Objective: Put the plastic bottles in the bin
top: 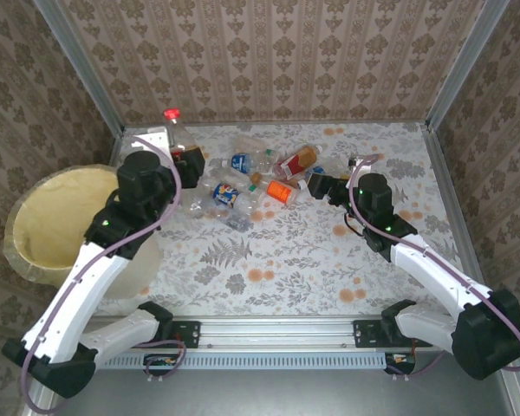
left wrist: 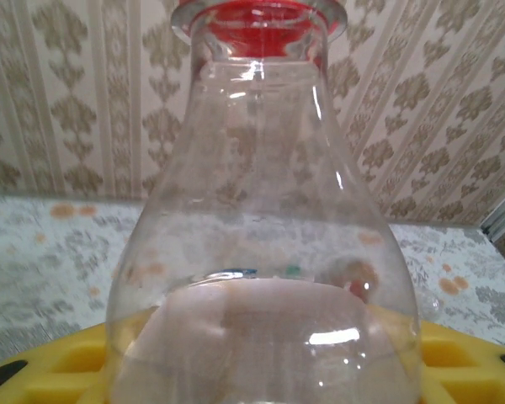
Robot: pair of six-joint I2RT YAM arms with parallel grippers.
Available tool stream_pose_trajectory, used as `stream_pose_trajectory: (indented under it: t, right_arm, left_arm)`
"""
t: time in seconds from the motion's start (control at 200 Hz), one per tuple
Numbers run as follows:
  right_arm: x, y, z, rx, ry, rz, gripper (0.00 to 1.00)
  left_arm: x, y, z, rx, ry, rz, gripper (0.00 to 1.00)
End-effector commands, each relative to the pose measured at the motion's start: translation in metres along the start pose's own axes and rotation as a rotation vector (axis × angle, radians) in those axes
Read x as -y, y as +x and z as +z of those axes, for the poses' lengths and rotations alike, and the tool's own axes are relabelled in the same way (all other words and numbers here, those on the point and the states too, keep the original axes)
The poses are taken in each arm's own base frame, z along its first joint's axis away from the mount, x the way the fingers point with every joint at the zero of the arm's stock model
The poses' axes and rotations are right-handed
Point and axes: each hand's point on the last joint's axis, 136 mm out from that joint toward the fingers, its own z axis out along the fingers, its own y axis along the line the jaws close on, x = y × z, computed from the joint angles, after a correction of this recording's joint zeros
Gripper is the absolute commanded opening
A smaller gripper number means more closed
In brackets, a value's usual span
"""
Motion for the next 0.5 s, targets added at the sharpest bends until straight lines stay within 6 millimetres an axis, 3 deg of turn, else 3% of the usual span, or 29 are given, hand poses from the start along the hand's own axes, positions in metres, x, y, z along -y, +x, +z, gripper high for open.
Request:
stream_pose_trajectory:
  t: [0.0,0.165,0.34,0.495]
  right_arm:
    - [-0.008,-0.012,-0.003,0.042,-0.038,-0.009,1.00]
    - [-0.008,-0.013,0.003,0.051,-0.039,0.012,1.00]
    - [-0.011,-0.016,0.006,0.056,-0.051,0.016,1.00]
    - [-0.013,-0.014,0.006,0.041,-0.060,0.010,1.00]
  left_arm:
    - [-0.010,-0.037,-0.035,0.089,-0.043,0.115,0.54]
    - [-0.020,-0.077,-0.071,0.222,-0.089,0.176,0.53]
    - [-0.058,-0.105,-0.095,0.335,-0.320,0.220,0.50]
    - [-0.095,-0.118,-0.109,0.346,-0.523,0.287,0.50]
